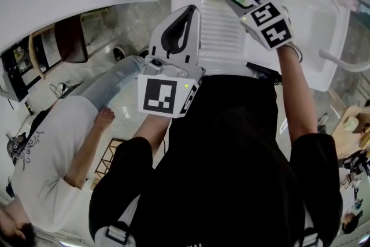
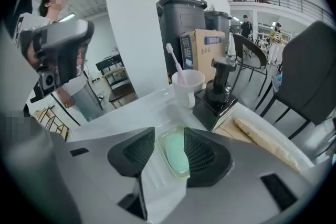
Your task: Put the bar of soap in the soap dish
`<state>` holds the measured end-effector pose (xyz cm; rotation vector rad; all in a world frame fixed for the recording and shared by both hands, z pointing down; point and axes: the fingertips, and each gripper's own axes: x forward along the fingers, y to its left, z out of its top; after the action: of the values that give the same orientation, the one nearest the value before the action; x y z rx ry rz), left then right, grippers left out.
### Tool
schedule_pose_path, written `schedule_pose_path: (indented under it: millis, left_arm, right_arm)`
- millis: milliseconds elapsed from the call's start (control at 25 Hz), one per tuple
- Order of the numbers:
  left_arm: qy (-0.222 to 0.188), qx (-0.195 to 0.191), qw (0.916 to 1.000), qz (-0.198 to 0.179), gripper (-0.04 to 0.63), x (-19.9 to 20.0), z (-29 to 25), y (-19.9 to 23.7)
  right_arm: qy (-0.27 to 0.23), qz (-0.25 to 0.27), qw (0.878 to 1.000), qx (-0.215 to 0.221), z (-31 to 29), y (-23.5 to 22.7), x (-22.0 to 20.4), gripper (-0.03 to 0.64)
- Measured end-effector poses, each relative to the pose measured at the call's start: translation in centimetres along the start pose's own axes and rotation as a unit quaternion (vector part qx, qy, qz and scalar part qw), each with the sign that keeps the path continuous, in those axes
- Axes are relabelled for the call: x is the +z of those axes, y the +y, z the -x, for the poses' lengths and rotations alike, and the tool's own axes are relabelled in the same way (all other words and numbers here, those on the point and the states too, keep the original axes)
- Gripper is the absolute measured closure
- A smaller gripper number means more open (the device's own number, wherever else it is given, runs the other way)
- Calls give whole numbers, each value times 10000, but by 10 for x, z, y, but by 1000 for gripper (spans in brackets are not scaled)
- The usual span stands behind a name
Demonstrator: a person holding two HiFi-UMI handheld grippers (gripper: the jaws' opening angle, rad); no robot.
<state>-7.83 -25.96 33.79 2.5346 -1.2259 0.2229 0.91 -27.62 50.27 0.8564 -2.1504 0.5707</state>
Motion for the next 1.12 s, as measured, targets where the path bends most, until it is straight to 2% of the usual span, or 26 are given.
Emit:
schedule_pose_path:
  millis: [320,440,520,600,960,1120]
  left_arm:
    - [-166,-125,9996,-215,592,10,23,-15]
    - [-272,-219,9989,-301,592,16,30,-23]
    - [-353,-256,9985,-326,592,21,36,-27]
    - [-390,-264,9983,-329,592,22,43,-27]
    - [-438,-316,9978,-376,592,17,72,-22]
    - [-499,-408,9972,-367,592,18,83,-23]
  right_arm:
    - [-473,397,9975,-345,64,9,16,449]
    - [-835,283,9950,-465,93,16,27,494]
    - [-1084,207,9922,-576,114,22,32,554]
    - [-1311,76,9893,-628,130,27,34,577]
    - [-1974,-685,9743,-843,179,48,15,594]
    - [-2192,-788,9671,-1019,197,66,14,594]
